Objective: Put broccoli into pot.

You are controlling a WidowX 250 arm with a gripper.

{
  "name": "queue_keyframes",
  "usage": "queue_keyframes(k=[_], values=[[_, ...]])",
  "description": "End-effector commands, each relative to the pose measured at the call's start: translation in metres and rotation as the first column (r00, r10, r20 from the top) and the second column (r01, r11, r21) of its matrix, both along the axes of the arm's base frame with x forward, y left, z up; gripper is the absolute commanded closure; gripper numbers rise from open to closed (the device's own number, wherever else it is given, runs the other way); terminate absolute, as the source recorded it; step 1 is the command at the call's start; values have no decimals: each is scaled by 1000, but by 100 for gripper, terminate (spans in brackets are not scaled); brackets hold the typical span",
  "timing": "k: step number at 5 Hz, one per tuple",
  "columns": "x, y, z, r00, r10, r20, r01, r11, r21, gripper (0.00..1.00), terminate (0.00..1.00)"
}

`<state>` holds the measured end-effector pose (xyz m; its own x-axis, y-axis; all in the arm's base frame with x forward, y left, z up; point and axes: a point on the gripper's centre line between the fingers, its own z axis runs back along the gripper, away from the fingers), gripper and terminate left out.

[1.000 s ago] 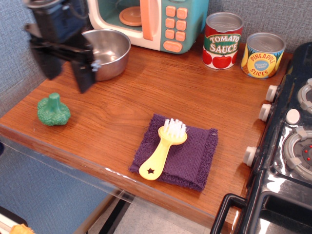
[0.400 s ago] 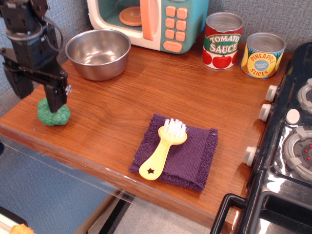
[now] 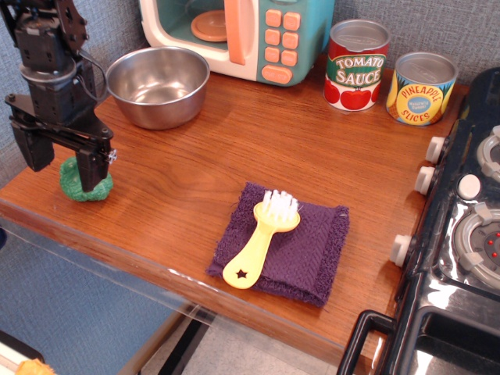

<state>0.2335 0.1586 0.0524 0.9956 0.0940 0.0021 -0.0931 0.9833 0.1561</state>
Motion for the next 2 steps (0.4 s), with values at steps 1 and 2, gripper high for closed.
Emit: queue_keyframes(k=[1,2], values=[[31,3,9,999,8,48,-9,1000,19,0,0],[38,2,8,999,11,51,-11,1000,17,0,0]])
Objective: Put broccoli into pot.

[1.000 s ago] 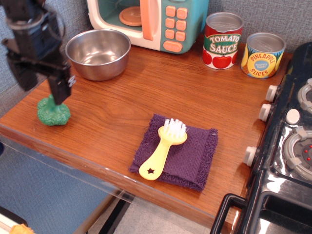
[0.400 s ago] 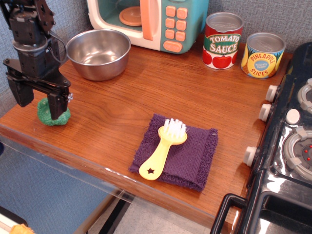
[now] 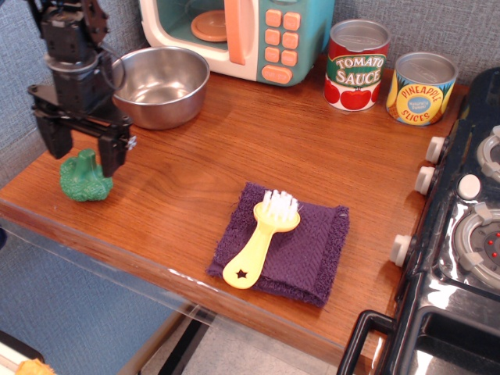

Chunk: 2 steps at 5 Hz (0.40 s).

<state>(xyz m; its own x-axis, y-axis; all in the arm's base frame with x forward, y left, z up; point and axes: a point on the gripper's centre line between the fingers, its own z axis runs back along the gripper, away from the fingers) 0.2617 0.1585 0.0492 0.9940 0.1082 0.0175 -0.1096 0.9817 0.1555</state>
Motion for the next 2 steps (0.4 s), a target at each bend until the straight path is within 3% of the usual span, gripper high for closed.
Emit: queue_keyframes(k=[1,2], values=[[11,1,8,999,2,33,-3,1000,8,100,0],[7,-2,9,1000,1,22,-1,1000,8,100,0]])
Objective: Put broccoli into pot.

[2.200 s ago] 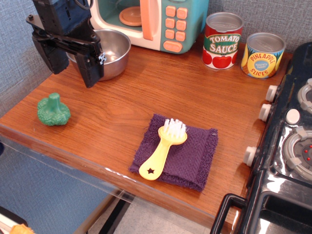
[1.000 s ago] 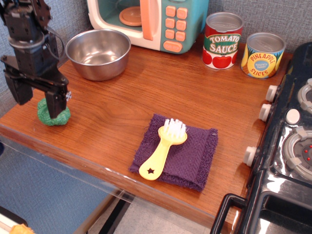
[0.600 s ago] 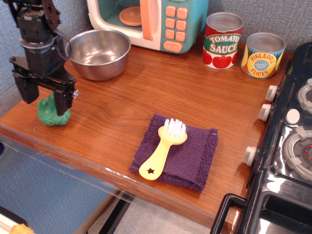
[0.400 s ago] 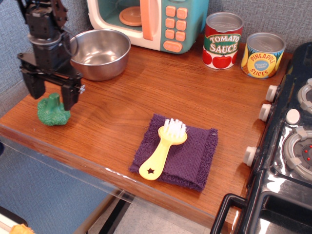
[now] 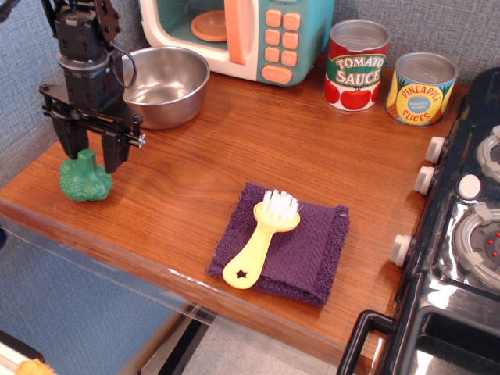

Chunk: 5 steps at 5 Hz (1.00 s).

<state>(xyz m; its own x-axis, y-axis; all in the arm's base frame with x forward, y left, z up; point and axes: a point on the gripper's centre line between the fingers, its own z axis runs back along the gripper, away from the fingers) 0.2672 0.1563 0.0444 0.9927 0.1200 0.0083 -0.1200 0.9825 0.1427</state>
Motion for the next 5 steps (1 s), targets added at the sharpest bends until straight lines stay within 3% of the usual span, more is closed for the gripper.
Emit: queue_keyframes(k=[1,2,3,4,5], values=[[-3,-4,15,999,-27,28,26,999,22,100,0],[-3,-5,19,999,-25,33,25,1000,2,100,0],[8,-8,32,997,-29,75,31,999,-23,100,0],[33,-14,61,987,-25,161,33,998,-47,100,0],[61,-9,93,970,-4,243,13,999,-33,100,0]])
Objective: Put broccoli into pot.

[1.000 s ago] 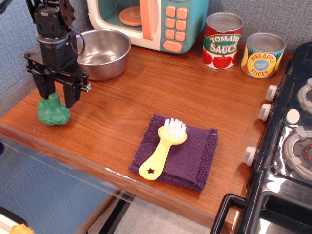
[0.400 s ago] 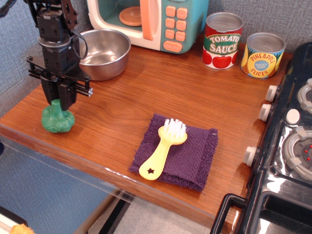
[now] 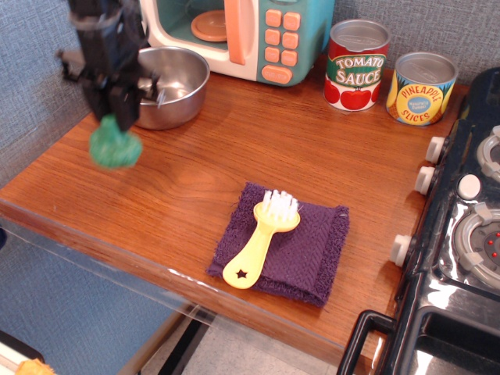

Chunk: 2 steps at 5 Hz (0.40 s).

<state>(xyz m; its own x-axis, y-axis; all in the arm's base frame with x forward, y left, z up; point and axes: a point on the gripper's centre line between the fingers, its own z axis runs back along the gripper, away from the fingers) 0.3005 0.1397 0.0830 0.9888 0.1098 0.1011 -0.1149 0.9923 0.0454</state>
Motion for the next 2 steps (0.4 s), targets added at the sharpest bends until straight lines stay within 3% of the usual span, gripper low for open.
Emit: queue_keyframes(k=[1,2], values=[[53,26,77,974,72,214,-86,995,56,100,0],[76,43,76,966,117,232,-134,989,60,100,0]])
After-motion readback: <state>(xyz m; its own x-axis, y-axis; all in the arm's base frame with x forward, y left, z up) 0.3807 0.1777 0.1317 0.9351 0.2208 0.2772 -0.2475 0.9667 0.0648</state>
